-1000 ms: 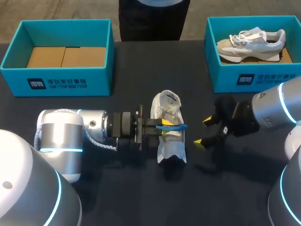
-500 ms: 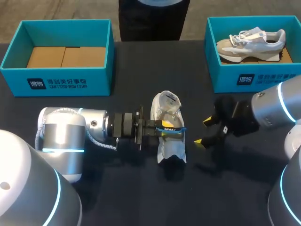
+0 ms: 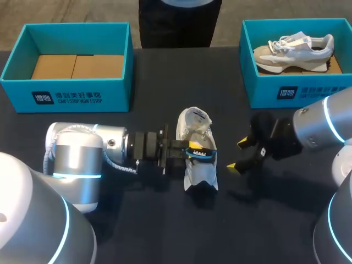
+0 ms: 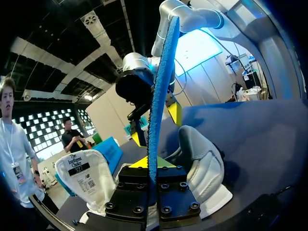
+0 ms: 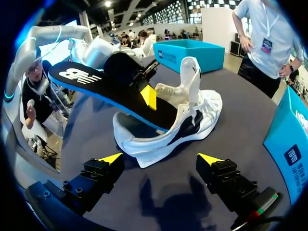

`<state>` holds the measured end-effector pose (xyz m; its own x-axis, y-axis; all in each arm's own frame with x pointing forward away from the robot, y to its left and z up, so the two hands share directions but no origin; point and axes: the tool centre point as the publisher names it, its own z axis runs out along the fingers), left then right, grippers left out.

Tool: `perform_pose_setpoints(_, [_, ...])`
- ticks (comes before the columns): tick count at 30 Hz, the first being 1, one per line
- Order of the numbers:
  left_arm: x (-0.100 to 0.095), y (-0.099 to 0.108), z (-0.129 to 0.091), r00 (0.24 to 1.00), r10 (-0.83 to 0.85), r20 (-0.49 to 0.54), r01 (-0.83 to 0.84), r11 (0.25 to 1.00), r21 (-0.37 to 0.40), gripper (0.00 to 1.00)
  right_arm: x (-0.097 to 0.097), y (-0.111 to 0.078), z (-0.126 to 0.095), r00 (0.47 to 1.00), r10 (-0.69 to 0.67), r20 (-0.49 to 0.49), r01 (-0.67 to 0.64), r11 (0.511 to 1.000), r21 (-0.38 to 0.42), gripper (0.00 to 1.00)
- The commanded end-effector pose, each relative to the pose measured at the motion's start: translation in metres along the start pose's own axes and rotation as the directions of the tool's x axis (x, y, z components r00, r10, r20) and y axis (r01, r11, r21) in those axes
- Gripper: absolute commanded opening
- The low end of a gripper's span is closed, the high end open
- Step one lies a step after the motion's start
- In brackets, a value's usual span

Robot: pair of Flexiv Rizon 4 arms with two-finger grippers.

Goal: Take the shoe out of the shoebox, open the shoe tongue, remove and reinsert the insole, then place the shoe into the shoebox

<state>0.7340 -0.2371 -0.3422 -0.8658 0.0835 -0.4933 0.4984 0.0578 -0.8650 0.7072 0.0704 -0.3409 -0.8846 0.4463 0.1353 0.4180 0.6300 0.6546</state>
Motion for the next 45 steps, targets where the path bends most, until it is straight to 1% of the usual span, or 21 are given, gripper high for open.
perform_pose_setpoints(1, [-0.001, 0.003, 0.003, 1.0, -0.001, -0.006, 0.001, 1.0, -0.008, 0.0, 0.0, 0.001, 0.006, 1.0, 0.004, 0.004, -0.004, 1.0, 0.008, 1.0])
perform_pose_setpoints(5, [-0.003, 0.0, 0.001, 1.0, 0.01, 0.009, -0.01, 1.0, -0.011, 0.0, 0.0, 0.001, 0.006, 1.0, 0.005, 0.002, -0.005, 1.0, 0.007, 1.0])
perform_pose_setpoints(6, [-0.003, -0.001, 0.001, 1.0, 0.009, 0.01, -0.009, 1.0, -0.011, 0.06, 0.0, 0.001, 0.006, 1.0, 0.004, 0.002, -0.004, 1.0, 0.007, 1.0])
perform_pose_setpoints(7, [-0.003, -0.002, 0.0, 1.0, 0.012, 0.012, -0.012, 1.0, -0.011, 0.26, 0.0, 0.001, 0.006, 1.0, 0.004, 0.002, -0.004, 1.0, 0.006, 1.0])
perform_pose_setpoints(8, [-0.002, -0.004, 0.0, 1.0, 0.012, 0.013, -0.012, 1.0, -0.01, 0.38, 0.001, 0.001, 0.006, 1.0, 0.003, 0.003, -0.003, 1.0, 0.006, 1.0])
perform_pose_setpoints(10, [-0.003, -0.006, 0.0, 1.0, 0.018, 0.021, -0.018, 1.0, -0.005, 0.35, 0.0, 0.001, 0.005, 1.0, 0.002, 0.004, -0.002, 1.0, 0.006, 1.0])
perform_pose_setpoints(14, [-0.004, -0.012, 0.001, 0.999, 0.023, 0.024, -0.023, 1.0, 0.005, 0.35, 0.0, 0.001, 0.005, 1.0, -0.001, 0.004, 0.001, 1.0, 0.006, 1.0])
perform_pose_setpoints(18, [-0.005, -0.018, 0.002, 0.999, 0.03, 0.029, -0.031, 0.999, 0.02, 0.31, 0.0, 0.002, 0.005, 1.0, -0.002, 0.002, 0.002, 1.0, 0.005, 1.0])
perform_pose_setpoints(19, [-0.004, -0.021, 0.002, 0.999, 0.033, 0.028, -0.034, 0.999, 0.023, 0.29, 0.0, 0.002, 0.005, 1.0, -0.002, 0.002, 0.002, 1.0, 0.004, 1.0])
perform_pose_setpoints(20, [-0.004, -0.023, 0.002, 0.999, 0.035, 0.029, -0.036, 0.999, 0.027, 0.25, 0.0, 0.002, 0.006, 1.0, -0.002, 0.001, 0.002, 1.0, 0.004, 1.0])
perform_pose_setpoints(23, [-0.003, -0.028, 0.001, 0.999, 0.041, 0.027, -0.042, 0.999, 0.034, 0.24, 0.0, 0.002, 0.006, 1.0, -0.004, 0.001, 0.004, 1.0, 0.002, 1.0])
perform_pose_setpoints(24, [-0.003, -0.03, 0.0, 0.999, 0.043, 0.023, -0.044, 0.998, 0.034, 0.21, 0.0, 0.003, 0.006, 1.0, -0.004, 0.001, 0.004, 1.0, 0.001, 1.0])
perform_pose_setpoints(25, [-0.002, -0.031, 0.0, 0.999, 0.045, 0.019, -0.046, 0.998, 0.032, 0.15, 0.001, 0.003, 0.006, 1.0, -0.004, 0.001, 0.004, 1.0, 0.0, 1.0])
perform_pose_setpoints(26, [-0.002, -0.031, -0.001, 0.999, 0.049, 0.014, -0.05, 0.998, 0.03, 0.13, 0.001, 0.003, 0.006, 1.0, -0.005, 0.001, 0.005, 1.0, 0.0, 1.0])
perform_pose_setpoints(27, [-0.001, -0.031, -0.001, 0.999, 0.049, 0.012, -0.049, 0.998, 0.029, 0.0, 0.001, 0.003, 0.007, 1.0, -0.006, 0.0, 0.006, 1.0, -0.001, 1.0])
perform_pose_setpoints(31, [0.001, -0.029, -0.002, 0.999, 0.046, -0.008, -0.046, 0.999, 0.023, 0.0, 0.001, 0.003, 0.008, 1.0, -0.008, -0.004, 0.008, 1.0, -0.001, 1.0])
perform_pose_setpoints(37, [0.002, -0.016, -0.003, 0.998, 0.057, -0.029, -0.057, 0.998, -0.006, 0.0, 0.0, 0.002, 0.009, 1.0, -0.007, -0.006, 0.007, 1.0, -0.002, 1.0])
perform_pose_setpoints(45, [-0.002, -0.004, 0.005, 0.998, 0.059, -0.028, -0.059, 0.998, -0.02, 0.0, -0.003, 0.002, 0.01, 1.0, -0.006, -0.005, 0.006, 1.0, 0.008, 1.0])
